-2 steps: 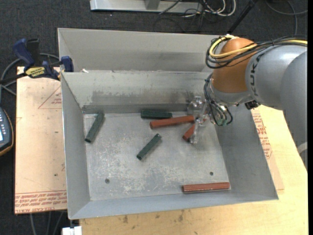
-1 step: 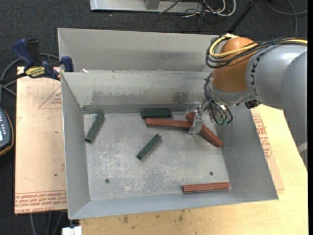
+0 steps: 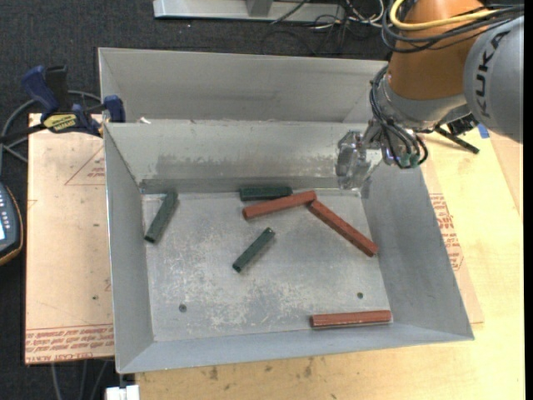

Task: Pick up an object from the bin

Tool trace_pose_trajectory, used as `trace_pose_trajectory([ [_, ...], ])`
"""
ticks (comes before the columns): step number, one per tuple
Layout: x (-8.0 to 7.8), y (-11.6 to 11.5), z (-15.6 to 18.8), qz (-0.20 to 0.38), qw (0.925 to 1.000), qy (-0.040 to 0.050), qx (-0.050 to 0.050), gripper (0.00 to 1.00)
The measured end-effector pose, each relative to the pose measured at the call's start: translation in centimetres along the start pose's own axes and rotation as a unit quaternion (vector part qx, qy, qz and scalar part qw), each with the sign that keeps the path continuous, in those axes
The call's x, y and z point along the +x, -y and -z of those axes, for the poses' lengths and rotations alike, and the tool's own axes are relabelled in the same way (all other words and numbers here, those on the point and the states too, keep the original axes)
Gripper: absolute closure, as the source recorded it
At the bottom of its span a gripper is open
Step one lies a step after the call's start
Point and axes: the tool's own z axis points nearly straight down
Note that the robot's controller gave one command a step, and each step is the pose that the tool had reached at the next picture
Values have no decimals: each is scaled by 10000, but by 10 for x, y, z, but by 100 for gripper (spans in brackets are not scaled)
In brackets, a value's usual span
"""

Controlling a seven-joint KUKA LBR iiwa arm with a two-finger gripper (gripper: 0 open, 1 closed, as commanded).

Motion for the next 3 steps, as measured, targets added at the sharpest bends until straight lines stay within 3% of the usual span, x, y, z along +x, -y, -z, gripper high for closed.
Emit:
trace_pose_trajectory([
  [1, 1, 0, -5, -2, 10000, -40, 0, 0],
  [2, 23, -3, -157, 799, 9968, -38, -8, 0],
  [3, 7, 74, -155, 695, 9976, -29, 13, 0],
])
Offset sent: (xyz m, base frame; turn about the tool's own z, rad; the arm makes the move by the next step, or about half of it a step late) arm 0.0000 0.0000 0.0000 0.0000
